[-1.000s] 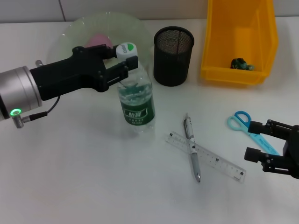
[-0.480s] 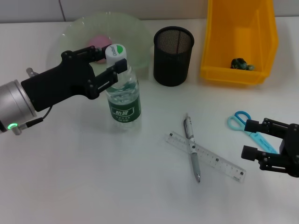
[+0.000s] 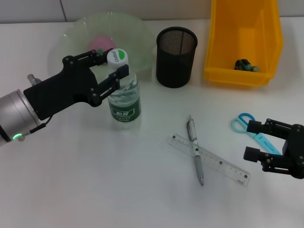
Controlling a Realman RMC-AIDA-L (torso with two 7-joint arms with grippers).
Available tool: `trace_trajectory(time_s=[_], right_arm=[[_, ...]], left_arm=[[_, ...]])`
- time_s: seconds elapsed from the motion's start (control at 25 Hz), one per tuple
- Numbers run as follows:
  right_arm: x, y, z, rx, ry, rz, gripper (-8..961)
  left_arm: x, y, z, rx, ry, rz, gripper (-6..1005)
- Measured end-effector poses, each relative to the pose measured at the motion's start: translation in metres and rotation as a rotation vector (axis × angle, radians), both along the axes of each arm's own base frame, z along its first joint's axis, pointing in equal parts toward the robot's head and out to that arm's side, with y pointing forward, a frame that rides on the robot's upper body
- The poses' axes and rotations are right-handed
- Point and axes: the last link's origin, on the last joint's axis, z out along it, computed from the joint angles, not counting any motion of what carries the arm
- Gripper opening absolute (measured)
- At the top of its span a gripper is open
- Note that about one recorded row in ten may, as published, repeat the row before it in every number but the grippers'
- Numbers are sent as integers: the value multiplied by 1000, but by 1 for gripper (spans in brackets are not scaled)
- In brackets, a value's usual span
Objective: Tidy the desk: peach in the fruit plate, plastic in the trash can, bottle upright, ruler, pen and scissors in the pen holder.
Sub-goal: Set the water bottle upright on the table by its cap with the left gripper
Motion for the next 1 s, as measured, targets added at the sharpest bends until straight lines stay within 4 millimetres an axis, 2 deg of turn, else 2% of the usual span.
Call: trace_trajectory(time_s=[0.32, 1.0], right_arm=[[-1, 0, -1, 0, 2, 1, 797], [-1, 0, -2, -2, 5, 0, 796]], left_arm=[[-6, 0, -3, 22, -13, 17, 439], [-5, 2, -5, 9, -19, 23, 440]])
